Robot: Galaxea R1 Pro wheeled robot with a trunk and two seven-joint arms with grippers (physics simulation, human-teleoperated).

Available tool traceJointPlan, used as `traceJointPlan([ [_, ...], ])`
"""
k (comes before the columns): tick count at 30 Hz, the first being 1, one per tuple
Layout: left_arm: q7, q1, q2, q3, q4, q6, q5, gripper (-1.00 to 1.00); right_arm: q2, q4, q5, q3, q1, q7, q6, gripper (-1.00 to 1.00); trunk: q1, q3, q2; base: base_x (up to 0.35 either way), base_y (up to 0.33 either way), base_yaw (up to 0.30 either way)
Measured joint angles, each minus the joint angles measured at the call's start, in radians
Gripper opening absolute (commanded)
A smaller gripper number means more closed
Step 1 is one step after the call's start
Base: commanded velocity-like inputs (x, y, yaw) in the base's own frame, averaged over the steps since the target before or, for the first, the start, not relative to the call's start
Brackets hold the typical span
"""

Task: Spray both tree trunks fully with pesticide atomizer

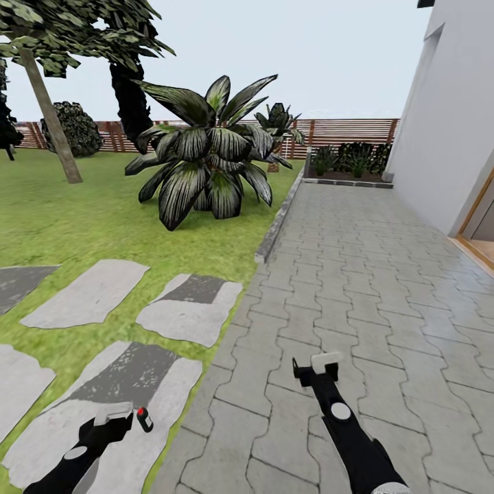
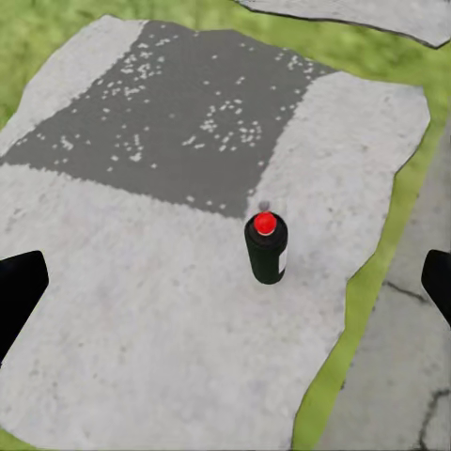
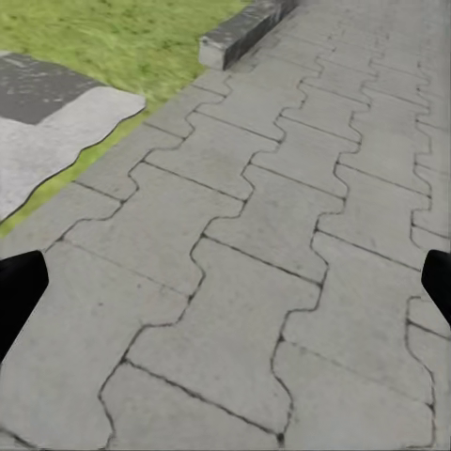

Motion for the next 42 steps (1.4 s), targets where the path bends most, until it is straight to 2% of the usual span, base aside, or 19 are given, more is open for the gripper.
traceJointPlan([
  [12, 0.0, 0.001, -0.001, 0.002, 0.0, 0.003, 0.0, 1.0, -0.002, 0.006, 0.001, -0.003, -0.003, -0.002, 0.004, 1.0, 0.0, 0.0, 0.0, 0.152, 0.093, 0.004],
  [17, 0.0, 0.001, -0.003, 0.003, 0.0, 0.001, 0.0, 1.0, -0.002, 0.008, 0.003, -0.004, -0.003, -0.002, 0.004, 1.0, 0.0, -0.004, 0.0, 0.034, 0.003, 0.136],
  [25, 0.0, 0.001, -0.005, 0.003, 0.0, -0.001, 0.0, 1.0, -0.002, 0.008, 0.003, -0.004, -0.003, -0.002, 0.004, 1.0, 0.0, -0.013, 0.0, 0.282, -0.001, 0.14],
  [33, 0.001, -0.001, -0.005, 0.003, 0.0, -0.001, 0.001, 1.0, -0.002, 0.007, 0.003, -0.004, -0.003, -0.002, 0.004, 1.0, 0.0, -0.014, 0.0, 0.262, -0.141, 0.014],
  [42, 0.001, -0.002, -0.008, 0.003, 0.0, -0.003, 0.001, 1.0, -0.002, 0.009, 0.002, -0.004, -0.003, -0.002, 0.004, 1.0, 0.0, -0.014, 0.0, 0.093, -0.211, 0.036],
])
